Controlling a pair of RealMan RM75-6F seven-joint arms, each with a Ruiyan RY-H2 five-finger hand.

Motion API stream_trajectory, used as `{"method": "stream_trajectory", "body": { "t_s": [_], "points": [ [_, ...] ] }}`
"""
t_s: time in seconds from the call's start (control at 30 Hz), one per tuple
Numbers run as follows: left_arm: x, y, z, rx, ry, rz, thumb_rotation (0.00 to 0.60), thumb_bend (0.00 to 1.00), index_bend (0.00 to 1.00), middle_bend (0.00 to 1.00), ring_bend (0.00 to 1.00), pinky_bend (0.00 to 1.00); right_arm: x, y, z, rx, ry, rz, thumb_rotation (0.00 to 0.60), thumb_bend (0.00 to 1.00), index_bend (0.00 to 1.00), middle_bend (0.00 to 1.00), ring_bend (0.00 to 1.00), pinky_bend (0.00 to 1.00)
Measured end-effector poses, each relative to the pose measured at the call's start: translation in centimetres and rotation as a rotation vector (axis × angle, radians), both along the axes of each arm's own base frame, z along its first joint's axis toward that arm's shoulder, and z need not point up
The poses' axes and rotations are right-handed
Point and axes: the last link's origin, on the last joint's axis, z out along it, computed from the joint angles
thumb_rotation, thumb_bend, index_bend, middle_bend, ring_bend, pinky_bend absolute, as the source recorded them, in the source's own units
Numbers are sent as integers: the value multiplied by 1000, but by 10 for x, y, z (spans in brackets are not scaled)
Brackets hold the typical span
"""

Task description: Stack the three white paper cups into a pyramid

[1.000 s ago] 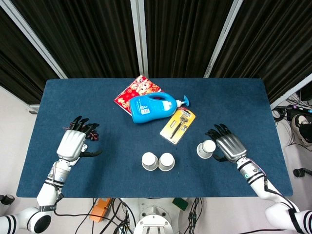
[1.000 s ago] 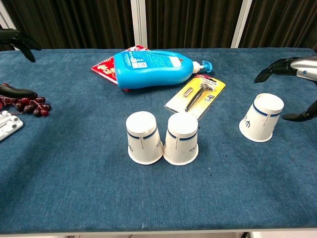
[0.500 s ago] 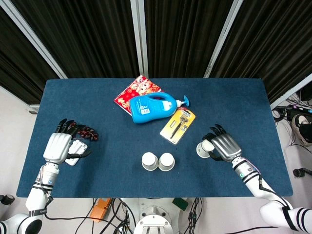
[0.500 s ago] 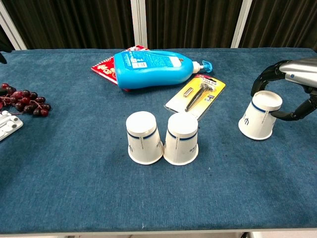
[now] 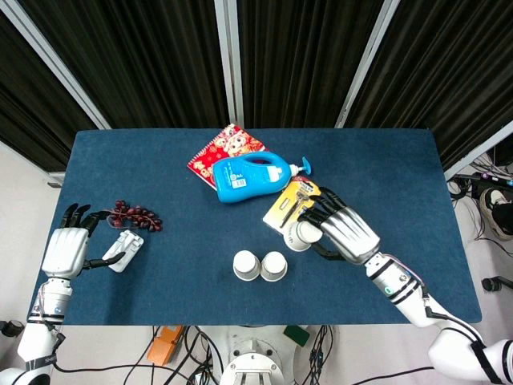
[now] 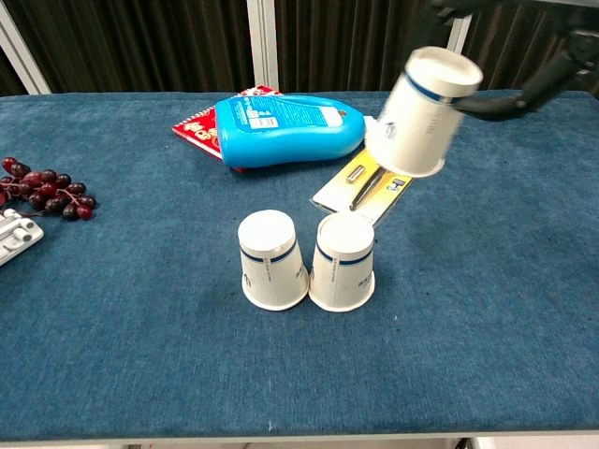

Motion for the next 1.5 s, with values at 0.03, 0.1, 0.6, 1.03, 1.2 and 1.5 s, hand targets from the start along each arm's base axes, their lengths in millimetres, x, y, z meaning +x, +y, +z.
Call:
{"method": "stream_trajectory", "body": {
  "t_s": [0.03,0.1,0.6,1.03,1.2,1.5],
  "points": [
    [-1,-1,0,2,-2,3,405,100,217,273,96,60,7,0,-3,16,6,21,600,547,456,409,188,109],
    [-3,-2,0,4,-4,7,405,100,217,273,96,59,23,1,-12,54,25,69,600,547,432,409,188,109],
    [-18,-5,-2,7,-22,42,406,100,217,273,95,60,58,8,-61,129,116,148,600,548,351,407,147,108],
    [-20,-4,-2,12,-27,43,391,94,217,273,95,60,59,10,-69,138,135,148,600,549,163,309,82,73],
    [-20,-3,-3,9,-26,41,388,92,217,273,95,60,57,11,-67,129,139,151,600,548,104,249,62,59],
    [-31,4,15,62,13,55,391,81,217,257,91,51,30,4,-31,-24,86,55,600,316,25,196,40,55]
  ]
}}
